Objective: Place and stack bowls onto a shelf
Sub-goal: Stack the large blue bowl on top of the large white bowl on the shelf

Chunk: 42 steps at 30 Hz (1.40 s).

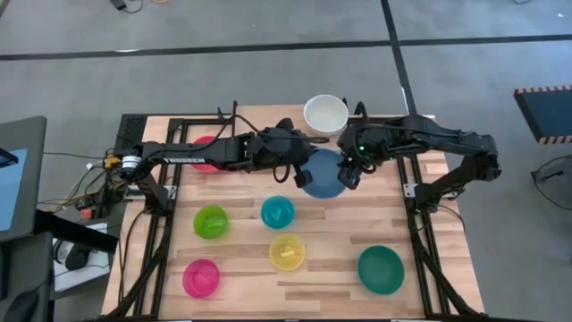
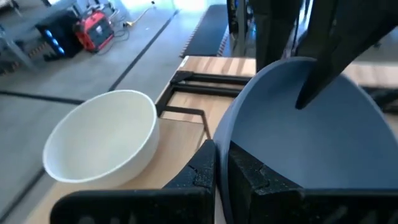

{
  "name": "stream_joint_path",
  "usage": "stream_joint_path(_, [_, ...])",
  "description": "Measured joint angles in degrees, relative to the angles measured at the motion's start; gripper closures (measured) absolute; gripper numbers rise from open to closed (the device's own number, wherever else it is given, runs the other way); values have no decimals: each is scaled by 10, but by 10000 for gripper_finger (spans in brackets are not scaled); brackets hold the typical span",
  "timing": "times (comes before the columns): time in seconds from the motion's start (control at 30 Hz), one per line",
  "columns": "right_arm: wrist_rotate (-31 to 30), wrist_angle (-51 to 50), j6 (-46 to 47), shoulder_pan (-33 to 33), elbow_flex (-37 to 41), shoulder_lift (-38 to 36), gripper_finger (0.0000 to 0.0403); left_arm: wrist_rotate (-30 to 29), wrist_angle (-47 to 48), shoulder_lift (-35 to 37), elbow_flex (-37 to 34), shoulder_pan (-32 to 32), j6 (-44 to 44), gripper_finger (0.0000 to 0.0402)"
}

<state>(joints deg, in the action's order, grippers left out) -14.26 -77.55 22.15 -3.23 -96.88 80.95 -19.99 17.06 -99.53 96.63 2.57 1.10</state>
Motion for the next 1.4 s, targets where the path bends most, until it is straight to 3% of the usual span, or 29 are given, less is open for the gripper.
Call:
stream_joint_path(0.3, [-13,-6,1,-33,2,2,378,9,-12,0,1,-2,-108,395])
stream_joint_path(0.47, [0,-2,-16,-93,-1,2,378,-18,-2,19,15,10,-113,342])
stream_joint_path(0.67, [-6,50,-17,-211,-3,2,378,-42,9,53,34,44,-89,247])
stream_joint_path(0.8, [10,99,-8,-291,-3,2,378,-43,35,74,35,61,-84,208])
stream_joint_path(1.03, [67,154,7,-404,-4,55,378,-45,82,76,32,72,-92,203])
stream_joint_path(1.23, [104,144,9,-422,-3,106,372,-45,107,75,17,72,-111,204])
stream_joint_path(1.4, [158,146,9,-423,-4,128,326,-42,153,76,17,72,-123,204])
